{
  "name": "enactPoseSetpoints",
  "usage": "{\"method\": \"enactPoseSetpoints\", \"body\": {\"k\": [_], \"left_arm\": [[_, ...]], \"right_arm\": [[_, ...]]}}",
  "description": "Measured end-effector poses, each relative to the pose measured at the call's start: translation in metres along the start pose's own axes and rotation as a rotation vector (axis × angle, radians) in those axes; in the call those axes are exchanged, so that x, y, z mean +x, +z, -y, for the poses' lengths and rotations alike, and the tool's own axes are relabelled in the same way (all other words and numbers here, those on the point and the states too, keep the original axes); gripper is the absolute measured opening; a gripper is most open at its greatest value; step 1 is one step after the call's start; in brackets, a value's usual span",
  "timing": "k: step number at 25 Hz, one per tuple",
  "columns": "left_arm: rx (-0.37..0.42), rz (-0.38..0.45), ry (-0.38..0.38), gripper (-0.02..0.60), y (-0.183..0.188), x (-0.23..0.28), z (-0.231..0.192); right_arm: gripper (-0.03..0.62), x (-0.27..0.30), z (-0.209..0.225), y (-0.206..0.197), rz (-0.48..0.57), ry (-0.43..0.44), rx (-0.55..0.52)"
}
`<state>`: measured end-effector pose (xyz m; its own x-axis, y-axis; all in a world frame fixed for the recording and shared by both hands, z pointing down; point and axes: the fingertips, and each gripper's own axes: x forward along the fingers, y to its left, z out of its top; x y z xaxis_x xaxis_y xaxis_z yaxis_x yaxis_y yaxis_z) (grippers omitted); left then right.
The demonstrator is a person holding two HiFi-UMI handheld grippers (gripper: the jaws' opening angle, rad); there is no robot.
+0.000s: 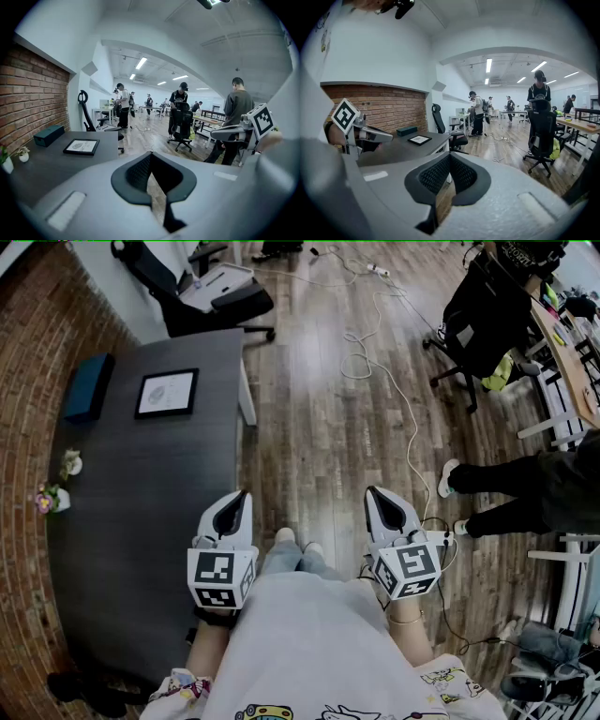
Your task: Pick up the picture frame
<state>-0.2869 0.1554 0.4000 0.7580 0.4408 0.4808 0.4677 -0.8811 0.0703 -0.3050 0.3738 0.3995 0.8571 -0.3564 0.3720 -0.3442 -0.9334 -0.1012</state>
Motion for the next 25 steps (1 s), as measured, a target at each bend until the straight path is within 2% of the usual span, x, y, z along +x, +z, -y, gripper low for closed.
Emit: {"method": "enactPoseSetpoints", "body": {"k": [11, 19, 25], "left_arm": [[-0.012, 0.034, 0.055, 0.013, 0.009, 0.005, 0.011], [-0.028, 0.049, 0.076, 0.071, 0.007, 0.013, 0.026], [-0.054, 0.050, 0.107, 0.108, 0.010, 0.031, 0.012]], "right_arm": [[0.009, -0.012, 0.037, 0.001, 0.037, -0.047, 0.047], [0.100, -0.024, 0.052, -0.011, 0.035, -0.002, 0.064], [0.141, -0.003, 0.073, -0.013, 0.024, 0.006, 0.084]]}}
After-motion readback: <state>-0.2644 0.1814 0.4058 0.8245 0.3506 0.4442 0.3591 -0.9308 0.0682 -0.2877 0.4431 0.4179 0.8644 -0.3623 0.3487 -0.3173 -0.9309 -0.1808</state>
